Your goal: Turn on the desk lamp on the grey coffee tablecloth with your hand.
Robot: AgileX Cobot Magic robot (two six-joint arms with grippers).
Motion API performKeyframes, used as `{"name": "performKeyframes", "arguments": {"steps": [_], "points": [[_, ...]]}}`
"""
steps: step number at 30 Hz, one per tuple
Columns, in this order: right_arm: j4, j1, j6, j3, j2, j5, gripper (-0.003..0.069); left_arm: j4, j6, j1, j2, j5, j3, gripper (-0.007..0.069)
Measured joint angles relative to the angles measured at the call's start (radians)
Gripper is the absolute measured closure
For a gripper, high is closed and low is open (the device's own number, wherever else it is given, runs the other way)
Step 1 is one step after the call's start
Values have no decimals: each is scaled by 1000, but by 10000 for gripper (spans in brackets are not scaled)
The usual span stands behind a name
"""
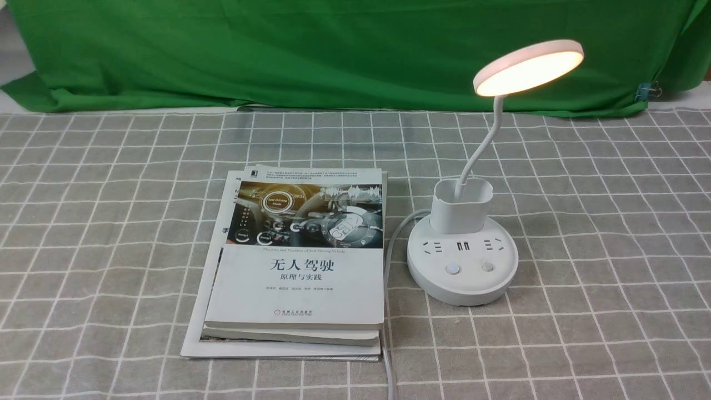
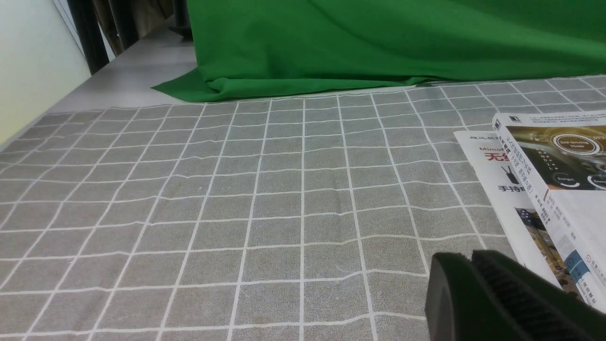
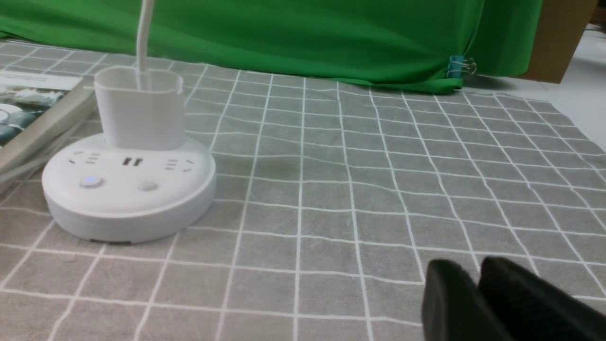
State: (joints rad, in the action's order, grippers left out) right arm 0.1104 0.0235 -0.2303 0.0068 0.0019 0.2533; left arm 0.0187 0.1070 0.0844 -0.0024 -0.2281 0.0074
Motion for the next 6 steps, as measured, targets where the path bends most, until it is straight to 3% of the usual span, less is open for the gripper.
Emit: {"name": "performKeyframes", "arguments": {"steps": [6], "points": [[0, 0, 1, 0, 0, 0, 497, 0, 0, 0, 0, 0, 0, 606]]}}
